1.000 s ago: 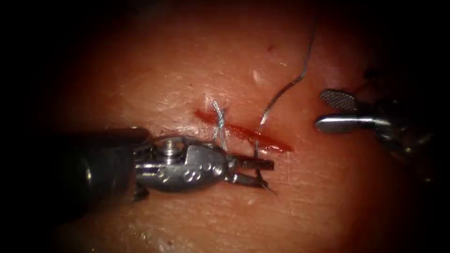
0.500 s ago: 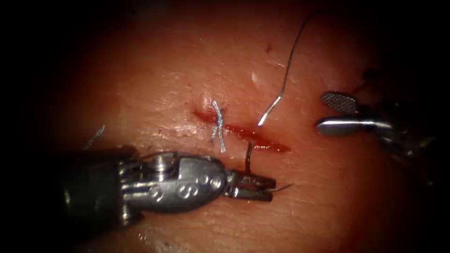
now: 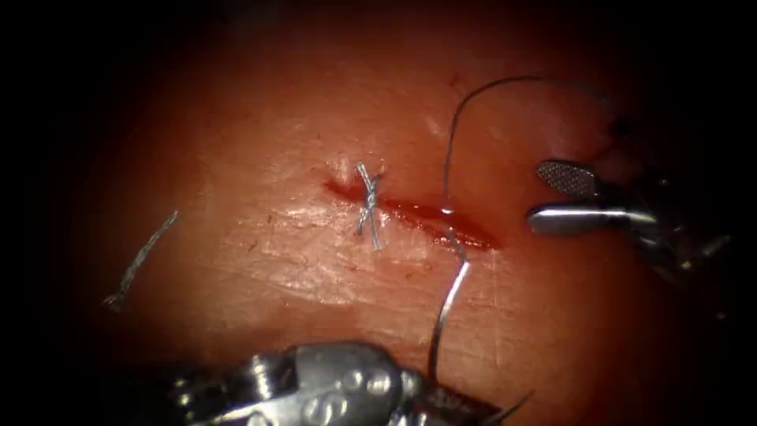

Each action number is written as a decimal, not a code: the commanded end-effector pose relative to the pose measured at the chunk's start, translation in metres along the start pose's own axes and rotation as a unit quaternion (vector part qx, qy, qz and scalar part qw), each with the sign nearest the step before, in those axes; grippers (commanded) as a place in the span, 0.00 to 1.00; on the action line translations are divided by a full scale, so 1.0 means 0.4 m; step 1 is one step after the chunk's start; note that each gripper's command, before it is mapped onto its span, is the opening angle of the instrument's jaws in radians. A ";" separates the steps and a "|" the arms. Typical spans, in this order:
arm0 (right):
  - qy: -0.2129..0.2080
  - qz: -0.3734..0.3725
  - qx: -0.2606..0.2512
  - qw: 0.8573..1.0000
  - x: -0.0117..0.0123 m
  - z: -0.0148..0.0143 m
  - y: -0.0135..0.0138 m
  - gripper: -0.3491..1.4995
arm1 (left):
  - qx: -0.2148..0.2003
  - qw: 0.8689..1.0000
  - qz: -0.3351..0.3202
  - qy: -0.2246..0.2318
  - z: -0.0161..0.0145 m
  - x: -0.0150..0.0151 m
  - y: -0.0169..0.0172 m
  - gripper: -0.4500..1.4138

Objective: Wound Closure

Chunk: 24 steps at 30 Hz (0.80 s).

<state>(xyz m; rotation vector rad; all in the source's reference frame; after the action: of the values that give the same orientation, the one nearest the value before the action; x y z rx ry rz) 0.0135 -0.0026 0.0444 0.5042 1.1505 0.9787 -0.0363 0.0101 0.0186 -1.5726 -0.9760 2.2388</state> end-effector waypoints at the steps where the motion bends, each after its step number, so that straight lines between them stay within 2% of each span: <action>1: 0.000 0.002 0.004 1.000 -0.0006 0.0022 0.0002 0.81 | -0.012 1.000 -0.007 0.001 0.0018 0.0011 0.0002 0.00; 4: -0.001 0.005 0.006 1.000 -0.0007 0.0021 -0.0002 0.81 | -0.023 1.000 -0.009 0.001 0.0018 0.0028 0.0021 0.00; 9: 0.002 0.008 0.010 1.000 -0.0008 0.0018 -0.0008 0.81 | -0.018 1.000 -0.010 0.004 0.0010 0.0053 0.0028 0.00; 15: 0.010 0.017 0.017 1.000 -0.0003 0.0006 -0.0025 0.79 | 0.027 0.998 0.050 0.015 -0.0029 0.0085 -0.0035 0.00; 17: 0.013 0.017 0.020 1.000 -0.0006 0.0001 -0.0033 0.76 | 0.060 0.994 0.095 0.013 -0.0061 0.0101 -0.0083 0.00; 24: 0.020 0.024 0.034 0.999 -0.0012 0.0000 -0.0052 0.74 | 0.113 0.978 0.173 0.005 -0.0132 0.0147 -0.0186 0.00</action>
<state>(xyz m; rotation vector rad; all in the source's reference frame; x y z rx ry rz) 0.0135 -0.0042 0.0424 0.5704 1.2153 1.0016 -0.0344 0.0213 0.0177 -1.7537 -0.4229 2.4665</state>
